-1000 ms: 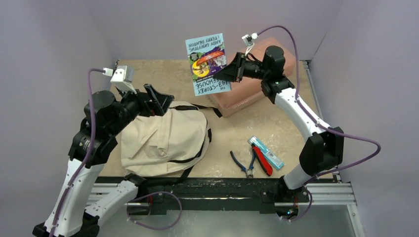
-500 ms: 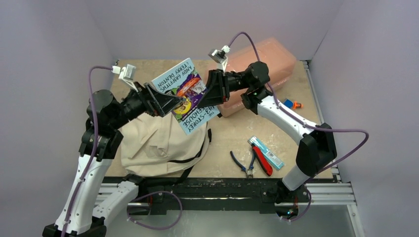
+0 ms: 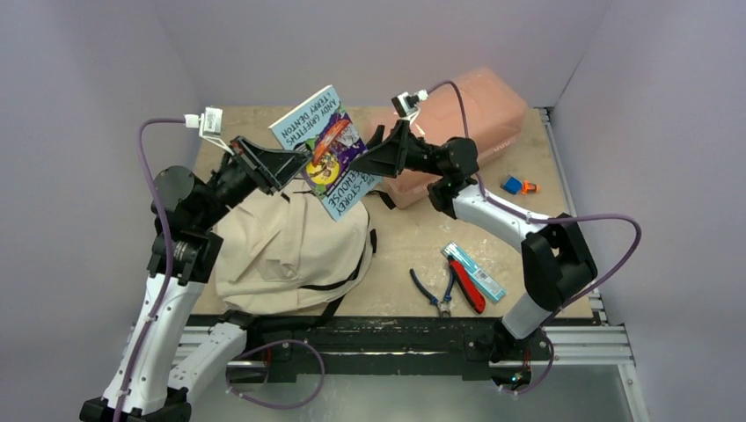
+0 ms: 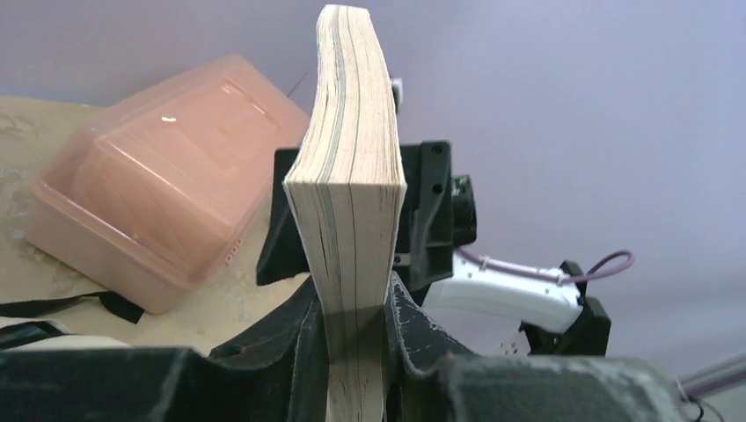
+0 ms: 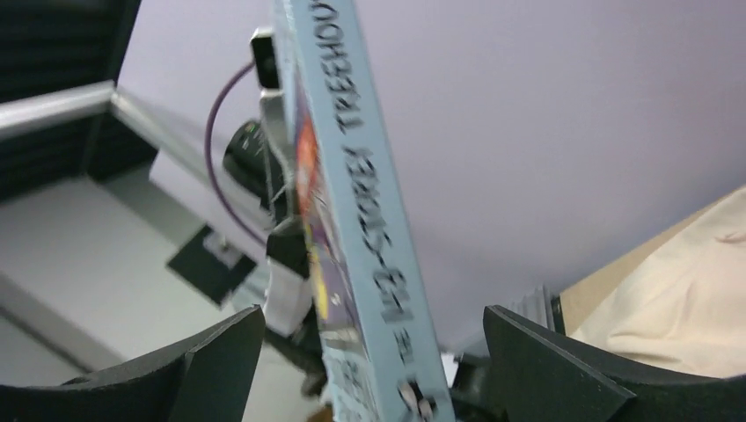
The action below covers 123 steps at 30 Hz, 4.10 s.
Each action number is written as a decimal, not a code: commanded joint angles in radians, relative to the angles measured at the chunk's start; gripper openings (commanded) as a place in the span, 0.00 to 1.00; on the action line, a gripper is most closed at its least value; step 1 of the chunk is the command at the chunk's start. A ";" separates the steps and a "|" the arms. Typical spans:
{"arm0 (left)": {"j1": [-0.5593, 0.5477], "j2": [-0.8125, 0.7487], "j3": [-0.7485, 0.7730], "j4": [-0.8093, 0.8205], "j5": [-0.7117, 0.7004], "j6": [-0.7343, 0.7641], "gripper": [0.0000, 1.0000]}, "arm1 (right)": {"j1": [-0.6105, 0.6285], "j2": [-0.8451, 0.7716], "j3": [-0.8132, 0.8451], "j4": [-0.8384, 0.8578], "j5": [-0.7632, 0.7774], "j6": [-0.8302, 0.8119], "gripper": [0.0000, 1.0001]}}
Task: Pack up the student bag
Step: Pick up the book from the center of the board, then place the book in the student bag.
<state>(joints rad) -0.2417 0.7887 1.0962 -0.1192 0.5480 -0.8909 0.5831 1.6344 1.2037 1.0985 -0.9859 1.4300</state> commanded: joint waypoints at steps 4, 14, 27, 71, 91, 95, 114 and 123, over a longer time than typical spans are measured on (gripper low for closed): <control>0.009 -0.004 -0.061 0.491 -0.348 -0.242 0.00 | 0.050 0.001 -0.210 0.360 0.461 0.192 0.99; 0.008 0.085 -0.113 0.688 -0.368 -0.365 0.00 | 0.098 0.115 -0.093 0.560 0.602 0.328 0.97; 0.008 0.079 -0.142 0.327 -0.301 -0.225 0.39 | 0.083 0.066 -0.060 0.342 0.628 0.218 0.10; -0.630 0.405 0.148 -0.666 -1.430 0.469 0.00 | -0.357 -0.579 0.033 -1.389 0.316 -0.956 0.00; -0.527 0.082 0.020 -0.472 -1.141 0.650 0.00 | 0.025 -0.138 -0.030 -1.025 0.196 -0.330 0.00; -0.527 0.061 0.023 -0.475 -1.103 0.670 0.00 | 0.070 -0.061 -0.037 -0.843 0.215 -0.172 0.00; -0.527 0.039 0.062 -0.516 -0.966 0.710 0.00 | 0.355 0.367 0.151 -0.561 0.576 -0.143 0.00; -0.527 -0.011 0.010 -0.537 -1.011 0.698 0.00 | 0.410 0.340 0.179 -0.828 0.725 -0.401 0.47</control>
<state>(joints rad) -0.7723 0.8261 1.1141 -0.7189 -0.4423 -0.1944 0.9840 2.0644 1.3788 0.3779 -0.3534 1.2034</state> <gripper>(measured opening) 0.022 0.360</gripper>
